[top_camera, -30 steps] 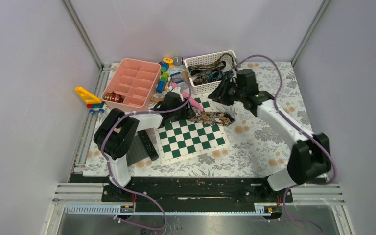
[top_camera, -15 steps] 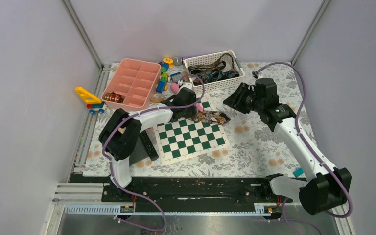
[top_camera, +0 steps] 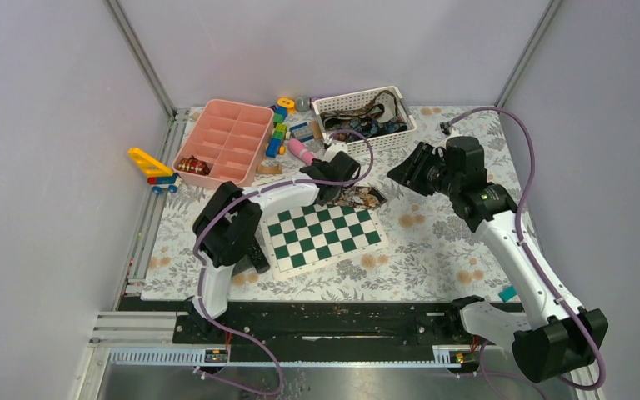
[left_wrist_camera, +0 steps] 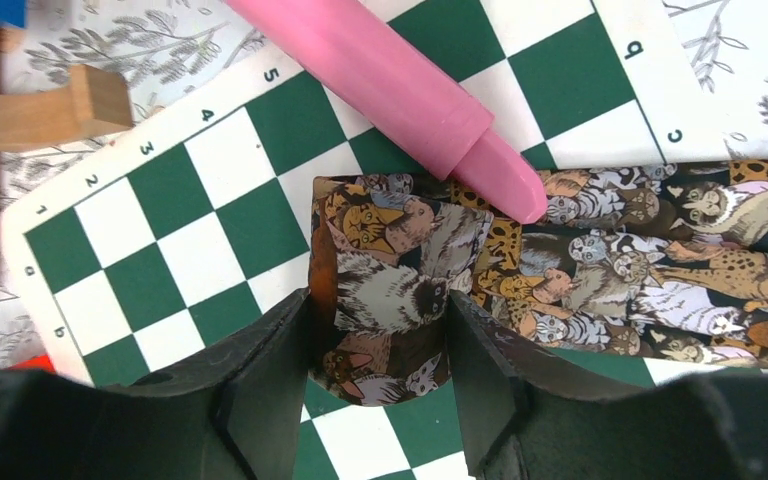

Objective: Roll the ties
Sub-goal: Roll the tie at the center of the board.

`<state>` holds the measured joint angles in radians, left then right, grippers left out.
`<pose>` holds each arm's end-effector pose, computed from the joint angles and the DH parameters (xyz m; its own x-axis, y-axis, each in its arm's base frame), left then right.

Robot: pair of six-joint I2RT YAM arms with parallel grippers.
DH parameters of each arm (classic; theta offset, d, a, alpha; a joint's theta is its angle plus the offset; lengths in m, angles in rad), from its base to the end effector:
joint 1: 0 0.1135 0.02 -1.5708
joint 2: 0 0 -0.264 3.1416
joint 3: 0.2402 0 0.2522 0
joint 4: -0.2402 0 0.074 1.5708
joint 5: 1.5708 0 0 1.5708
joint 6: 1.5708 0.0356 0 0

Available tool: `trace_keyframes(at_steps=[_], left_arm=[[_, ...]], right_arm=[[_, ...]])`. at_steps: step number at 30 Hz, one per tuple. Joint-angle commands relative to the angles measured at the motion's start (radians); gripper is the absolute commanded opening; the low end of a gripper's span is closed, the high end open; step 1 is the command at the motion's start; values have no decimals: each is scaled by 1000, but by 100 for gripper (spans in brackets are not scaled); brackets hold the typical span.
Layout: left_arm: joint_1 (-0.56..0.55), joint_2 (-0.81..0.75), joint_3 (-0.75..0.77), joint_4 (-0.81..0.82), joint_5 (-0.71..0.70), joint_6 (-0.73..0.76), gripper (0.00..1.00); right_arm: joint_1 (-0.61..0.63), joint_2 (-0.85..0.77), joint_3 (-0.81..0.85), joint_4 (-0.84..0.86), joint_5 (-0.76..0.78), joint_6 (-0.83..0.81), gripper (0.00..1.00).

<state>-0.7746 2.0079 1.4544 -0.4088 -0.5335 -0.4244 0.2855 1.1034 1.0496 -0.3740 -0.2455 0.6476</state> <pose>0.3211 -0.2889 0.1891 -0.6968 0.1859 -0.6927 0.1180 0.9824 0.1449 0.2352 0.0780 0.3509 -0.6103 0.4308 -0.6648 -0.1469 0.7631 0.6293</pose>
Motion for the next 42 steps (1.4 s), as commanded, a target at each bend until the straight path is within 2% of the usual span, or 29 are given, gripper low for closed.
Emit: trace_keyframes(at_steps=[1, 12, 21, 42], left_arm=[[-6, 40, 76, -88, -171, 34, 49], [-45, 144, 206, -194, -317, 49, 46], [-72, 218, 298, -259, -383, 62, 44], [-115, 255, 363, -292, -280, 89, 49]], right_arm=[[-11, -46, 23, -11, 9, -11, 47], [-14, -138, 96, -87, 24, -24, 48], [-15, -152, 96, -107, 27, -29, 49], [-16, -147, 83, -107, 28, -20, 50]])
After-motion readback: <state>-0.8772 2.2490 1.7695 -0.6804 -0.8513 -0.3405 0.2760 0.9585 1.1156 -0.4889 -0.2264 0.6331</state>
